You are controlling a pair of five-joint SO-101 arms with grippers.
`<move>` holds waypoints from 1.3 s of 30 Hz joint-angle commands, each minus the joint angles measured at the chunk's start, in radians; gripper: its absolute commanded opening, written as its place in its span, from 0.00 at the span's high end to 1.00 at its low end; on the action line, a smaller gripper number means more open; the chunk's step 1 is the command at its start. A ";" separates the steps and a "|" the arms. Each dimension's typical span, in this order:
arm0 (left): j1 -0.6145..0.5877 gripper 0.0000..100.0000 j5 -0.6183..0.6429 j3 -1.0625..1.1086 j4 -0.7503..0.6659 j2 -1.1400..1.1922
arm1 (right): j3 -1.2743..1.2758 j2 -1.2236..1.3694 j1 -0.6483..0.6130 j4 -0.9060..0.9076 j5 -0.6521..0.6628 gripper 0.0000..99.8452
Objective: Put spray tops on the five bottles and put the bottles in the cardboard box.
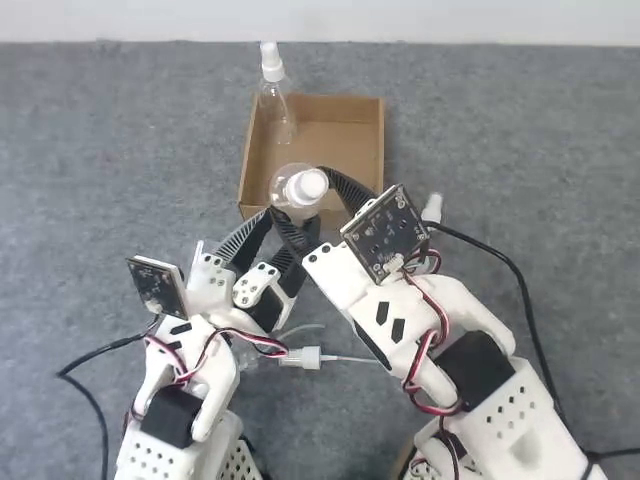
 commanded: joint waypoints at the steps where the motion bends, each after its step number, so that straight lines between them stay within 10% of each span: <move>1: -0.020 0.80 0.009 -0.019 -0.038 -0.021 | -0.051 0.002 -0.010 0.025 -0.005 0.98; 39: -0.566 0.80 -0.014 0.097 -0.089 -0.021 | 0.066 0.002 0.136 0.035 -0.008 0.99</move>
